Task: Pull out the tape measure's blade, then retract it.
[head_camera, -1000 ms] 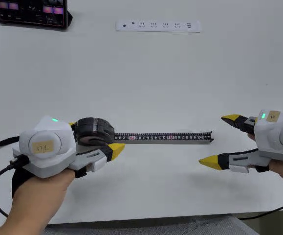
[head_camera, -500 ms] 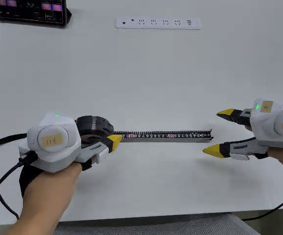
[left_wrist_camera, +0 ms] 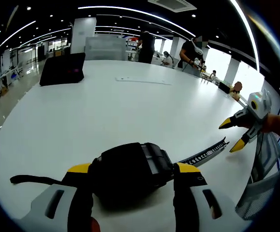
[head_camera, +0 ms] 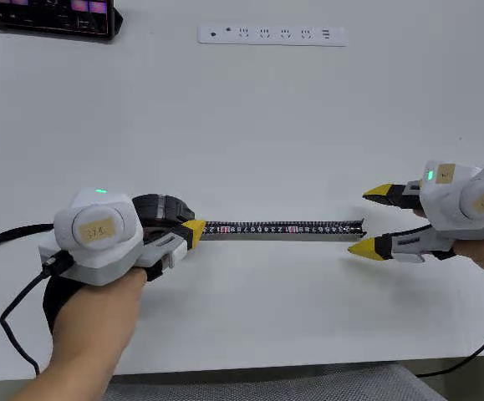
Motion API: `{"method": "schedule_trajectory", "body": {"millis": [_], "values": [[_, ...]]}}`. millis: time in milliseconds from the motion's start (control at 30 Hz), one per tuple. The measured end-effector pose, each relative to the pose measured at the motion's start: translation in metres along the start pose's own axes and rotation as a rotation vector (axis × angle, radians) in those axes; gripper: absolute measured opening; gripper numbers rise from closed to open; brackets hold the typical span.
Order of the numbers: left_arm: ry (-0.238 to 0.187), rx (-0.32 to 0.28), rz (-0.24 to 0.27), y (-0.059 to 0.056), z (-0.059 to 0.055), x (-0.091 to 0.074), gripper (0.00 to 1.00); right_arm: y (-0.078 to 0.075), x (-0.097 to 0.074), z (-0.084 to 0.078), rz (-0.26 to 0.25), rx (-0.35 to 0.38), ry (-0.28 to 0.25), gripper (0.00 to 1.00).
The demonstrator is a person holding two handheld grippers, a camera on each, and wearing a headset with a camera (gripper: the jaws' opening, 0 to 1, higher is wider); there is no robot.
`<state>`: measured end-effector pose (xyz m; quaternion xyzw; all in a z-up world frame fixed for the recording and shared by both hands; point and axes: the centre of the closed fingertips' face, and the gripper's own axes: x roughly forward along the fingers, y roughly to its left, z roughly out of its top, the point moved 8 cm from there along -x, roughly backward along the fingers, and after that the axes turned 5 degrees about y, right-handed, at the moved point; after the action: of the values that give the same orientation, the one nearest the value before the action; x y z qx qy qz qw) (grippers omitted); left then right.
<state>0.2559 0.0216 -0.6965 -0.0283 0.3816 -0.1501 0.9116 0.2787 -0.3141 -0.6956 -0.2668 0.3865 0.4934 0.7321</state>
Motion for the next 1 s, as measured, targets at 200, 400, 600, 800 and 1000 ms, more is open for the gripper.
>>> {"method": "schedule_trajectory", "body": {"millis": [200, 400, 600, 800, 1000], "values": [[-0.004, -0.022, 0.002, 0.0017, 0.0002, 0.0013, 0.62, -0.0007, 0.0014, 0.0002, 0.005, -0.009, 0.007, 0.51], [-0.006, -0.028, 0.003, 0.0022, -0.0002, 0.0019, 0.61, -0.0008, 0.0015, 0.0006, 0.016, -0.02, 0.011, 0.46], [-0.009, -0.044, -0.009, 0.003, 0.0003, 0.0012, 0.61, -0.0006, 0.001, -0.0012, 0.032, -0.035, 0.023, 0.4], [-0.01, -0.053, -0.012, 0.0027, 0.0007, 0.0009, 0.61, -0.0003, 0.0031, -0.0044, 0.053, -0.058, 0.044, 0.35], [-0.007, -0.05, -0.015, 0.0025, 0.0008, 0.0008, 0.61, -0.0001, 0.0049, -0.0065, 0.082, -0.087, 0.086, 0.25]]}}
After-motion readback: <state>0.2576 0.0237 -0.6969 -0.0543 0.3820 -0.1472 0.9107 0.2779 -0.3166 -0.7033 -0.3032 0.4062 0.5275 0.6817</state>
